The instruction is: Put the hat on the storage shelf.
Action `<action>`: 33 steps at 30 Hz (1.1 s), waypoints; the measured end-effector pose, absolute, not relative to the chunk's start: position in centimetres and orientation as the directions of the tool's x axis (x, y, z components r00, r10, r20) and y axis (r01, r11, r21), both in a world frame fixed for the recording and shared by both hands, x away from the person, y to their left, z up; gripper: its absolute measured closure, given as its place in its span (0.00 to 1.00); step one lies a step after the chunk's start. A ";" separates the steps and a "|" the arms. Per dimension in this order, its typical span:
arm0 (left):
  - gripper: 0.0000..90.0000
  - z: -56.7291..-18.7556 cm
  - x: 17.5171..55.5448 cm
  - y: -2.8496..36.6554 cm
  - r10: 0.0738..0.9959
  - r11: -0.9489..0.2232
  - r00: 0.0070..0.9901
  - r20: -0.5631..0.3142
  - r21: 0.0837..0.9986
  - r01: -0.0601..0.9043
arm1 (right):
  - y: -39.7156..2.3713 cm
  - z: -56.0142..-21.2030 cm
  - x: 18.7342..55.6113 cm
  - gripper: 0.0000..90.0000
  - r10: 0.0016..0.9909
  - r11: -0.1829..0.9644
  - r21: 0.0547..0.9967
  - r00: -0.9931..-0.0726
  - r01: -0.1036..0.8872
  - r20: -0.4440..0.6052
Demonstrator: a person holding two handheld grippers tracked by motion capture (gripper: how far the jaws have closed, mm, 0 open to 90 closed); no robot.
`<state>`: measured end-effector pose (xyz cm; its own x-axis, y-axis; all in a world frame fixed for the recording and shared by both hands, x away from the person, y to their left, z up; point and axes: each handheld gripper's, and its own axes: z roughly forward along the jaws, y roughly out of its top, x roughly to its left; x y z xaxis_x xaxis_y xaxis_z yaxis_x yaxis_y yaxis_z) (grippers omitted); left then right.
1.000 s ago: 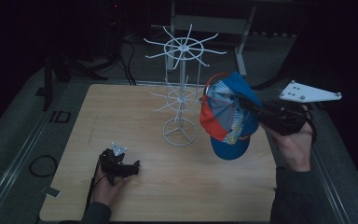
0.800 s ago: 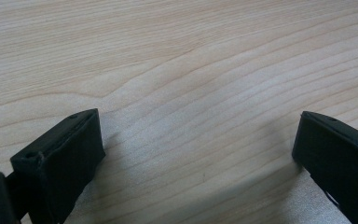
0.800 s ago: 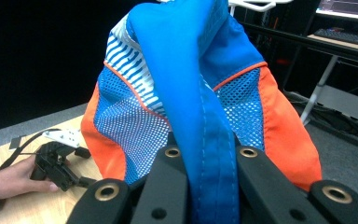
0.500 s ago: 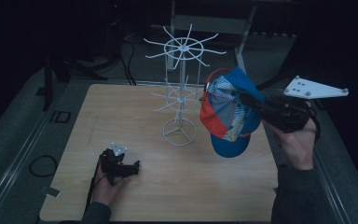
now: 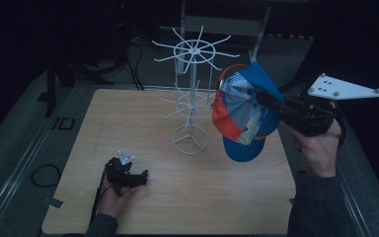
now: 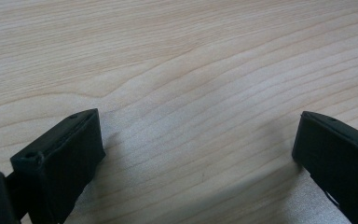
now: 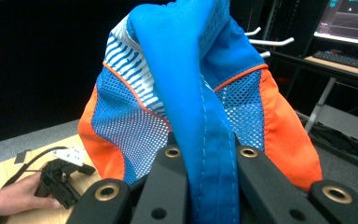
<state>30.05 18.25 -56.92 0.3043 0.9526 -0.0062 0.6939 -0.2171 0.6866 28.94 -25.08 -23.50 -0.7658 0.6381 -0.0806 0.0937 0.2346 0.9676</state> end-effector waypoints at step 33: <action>0.02 -56.9 30.0 18.3 0.952 -0.222 0.306 -0.001 0.686 0.693 | -22.0 -26.7 32.2 0.46 0.675 0.324 0.922 -0.735 0.212 -0.069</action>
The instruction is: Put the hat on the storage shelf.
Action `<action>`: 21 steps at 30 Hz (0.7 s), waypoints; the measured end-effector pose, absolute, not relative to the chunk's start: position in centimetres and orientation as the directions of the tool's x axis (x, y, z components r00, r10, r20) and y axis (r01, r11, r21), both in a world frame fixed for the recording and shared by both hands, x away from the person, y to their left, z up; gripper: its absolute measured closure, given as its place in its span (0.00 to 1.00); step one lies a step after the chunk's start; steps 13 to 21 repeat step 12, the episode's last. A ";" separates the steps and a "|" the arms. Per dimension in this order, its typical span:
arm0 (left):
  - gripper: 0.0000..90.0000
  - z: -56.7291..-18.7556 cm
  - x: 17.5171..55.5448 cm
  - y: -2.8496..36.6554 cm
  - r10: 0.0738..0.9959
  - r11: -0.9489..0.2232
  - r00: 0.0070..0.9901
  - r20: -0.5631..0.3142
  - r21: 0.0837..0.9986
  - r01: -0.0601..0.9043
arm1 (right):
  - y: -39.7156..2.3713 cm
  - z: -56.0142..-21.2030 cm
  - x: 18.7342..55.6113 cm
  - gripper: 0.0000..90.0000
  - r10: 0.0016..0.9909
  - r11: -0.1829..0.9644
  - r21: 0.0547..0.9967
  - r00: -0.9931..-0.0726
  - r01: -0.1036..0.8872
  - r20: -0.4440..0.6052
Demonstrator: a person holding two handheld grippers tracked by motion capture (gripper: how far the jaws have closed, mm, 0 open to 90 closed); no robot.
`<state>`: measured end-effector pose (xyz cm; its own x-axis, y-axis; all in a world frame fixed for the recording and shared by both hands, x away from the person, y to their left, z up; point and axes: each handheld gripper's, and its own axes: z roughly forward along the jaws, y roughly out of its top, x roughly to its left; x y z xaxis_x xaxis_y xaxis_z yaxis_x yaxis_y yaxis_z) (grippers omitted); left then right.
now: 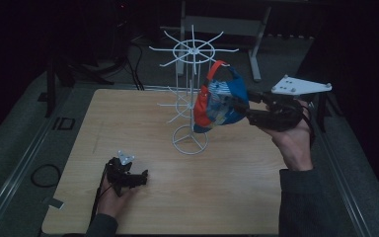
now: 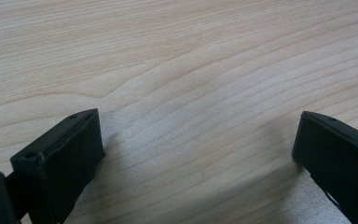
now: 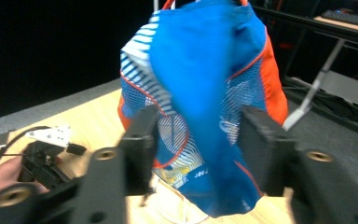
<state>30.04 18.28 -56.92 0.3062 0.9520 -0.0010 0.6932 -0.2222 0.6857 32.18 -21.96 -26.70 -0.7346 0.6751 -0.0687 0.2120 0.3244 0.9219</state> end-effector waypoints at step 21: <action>0.02 -56.9 30.0 18.3 0.952 -0.224 0.308 0.000 0.685 0.693 | -21.9 -27.9 32.5 0.19 0.729 0.366 0.897 -0.676 0.249 -0.109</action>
